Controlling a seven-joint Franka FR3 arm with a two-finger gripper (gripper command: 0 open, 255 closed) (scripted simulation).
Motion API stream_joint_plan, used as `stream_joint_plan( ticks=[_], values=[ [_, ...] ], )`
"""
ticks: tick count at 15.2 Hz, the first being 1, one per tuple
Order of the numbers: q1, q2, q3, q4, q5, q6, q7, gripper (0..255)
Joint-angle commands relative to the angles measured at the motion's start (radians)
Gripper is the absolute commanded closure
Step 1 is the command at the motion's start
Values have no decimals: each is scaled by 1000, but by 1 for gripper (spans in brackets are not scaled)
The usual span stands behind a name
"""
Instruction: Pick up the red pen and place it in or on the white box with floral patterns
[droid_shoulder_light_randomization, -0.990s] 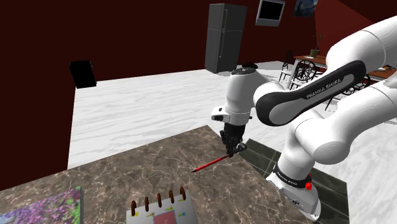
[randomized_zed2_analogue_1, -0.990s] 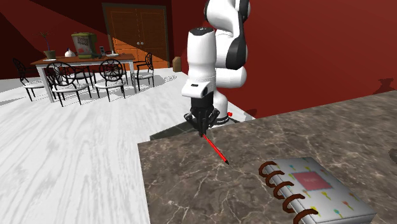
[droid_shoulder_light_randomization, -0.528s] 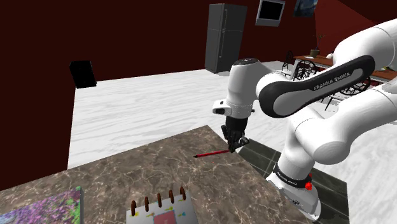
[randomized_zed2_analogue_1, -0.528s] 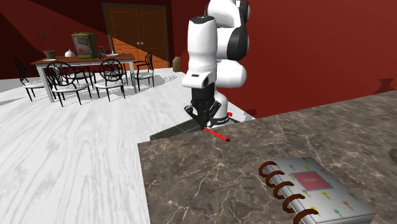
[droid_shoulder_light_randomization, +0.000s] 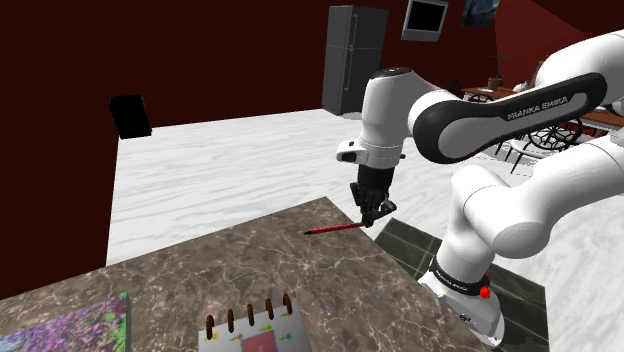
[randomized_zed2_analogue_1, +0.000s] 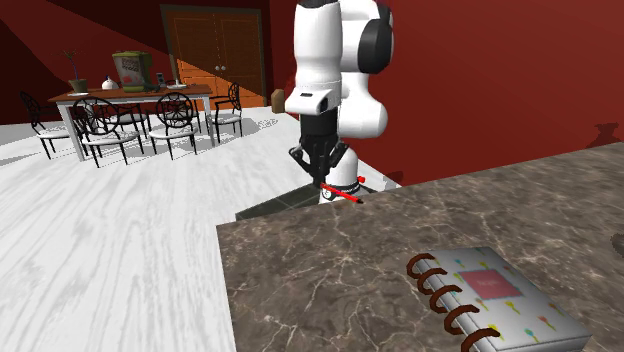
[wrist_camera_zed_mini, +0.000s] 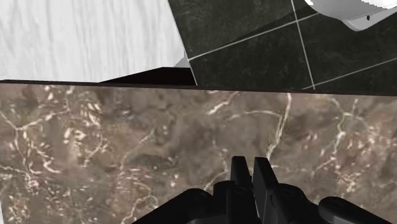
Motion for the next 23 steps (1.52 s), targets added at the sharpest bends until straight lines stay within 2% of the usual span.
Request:
stream_joint_plan(
  ticks=[1, 9, 16, 23],
  values=[
    [0, -9, 0, 22, 0, -32, 0, 255],
    [0, -24, 1, 113, 1, -137, 1, 255],
    [84, 184, 144, 236, 113, -48, 152, 255],
    [121, 413, 269, 413, 163, 14, 290, 255]
  ],
)
